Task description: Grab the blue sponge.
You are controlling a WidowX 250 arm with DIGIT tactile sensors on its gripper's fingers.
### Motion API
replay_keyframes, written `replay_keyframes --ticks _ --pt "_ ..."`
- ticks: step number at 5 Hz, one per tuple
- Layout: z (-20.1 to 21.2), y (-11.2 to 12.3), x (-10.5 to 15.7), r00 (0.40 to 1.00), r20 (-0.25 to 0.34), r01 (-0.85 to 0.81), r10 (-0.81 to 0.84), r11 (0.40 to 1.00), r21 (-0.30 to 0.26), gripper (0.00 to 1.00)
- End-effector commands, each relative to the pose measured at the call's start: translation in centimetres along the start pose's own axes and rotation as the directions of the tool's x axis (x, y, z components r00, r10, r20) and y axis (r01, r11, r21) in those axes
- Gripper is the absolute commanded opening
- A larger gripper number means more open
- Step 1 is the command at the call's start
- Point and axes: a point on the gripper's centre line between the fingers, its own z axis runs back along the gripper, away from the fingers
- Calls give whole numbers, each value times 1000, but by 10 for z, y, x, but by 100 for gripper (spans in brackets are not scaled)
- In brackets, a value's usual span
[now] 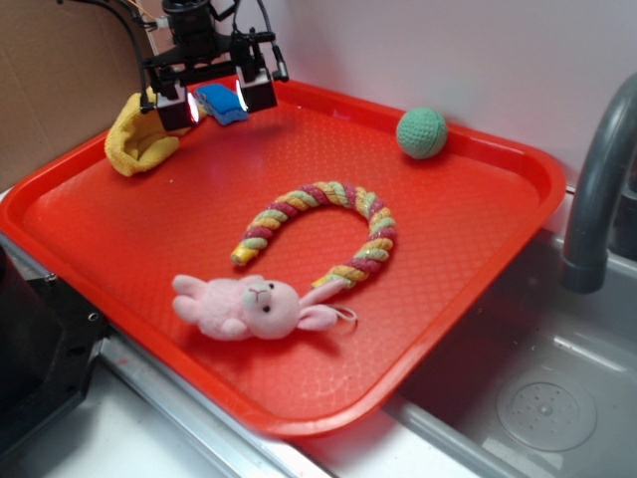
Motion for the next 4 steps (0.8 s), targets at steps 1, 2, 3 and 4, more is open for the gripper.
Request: replay_keyframes --ticks 1,2,3,4 --pt "1 -5 39 999 40 7 -5 999 -40 100" --pt "-6 -6 46 1000 30 -7 8 999 -50 100" --pt "-19 -4 52 1000 6 -22 22 999 -25 100" --pt "-30 -1 55 999 -10 -43 43 999 8 100"
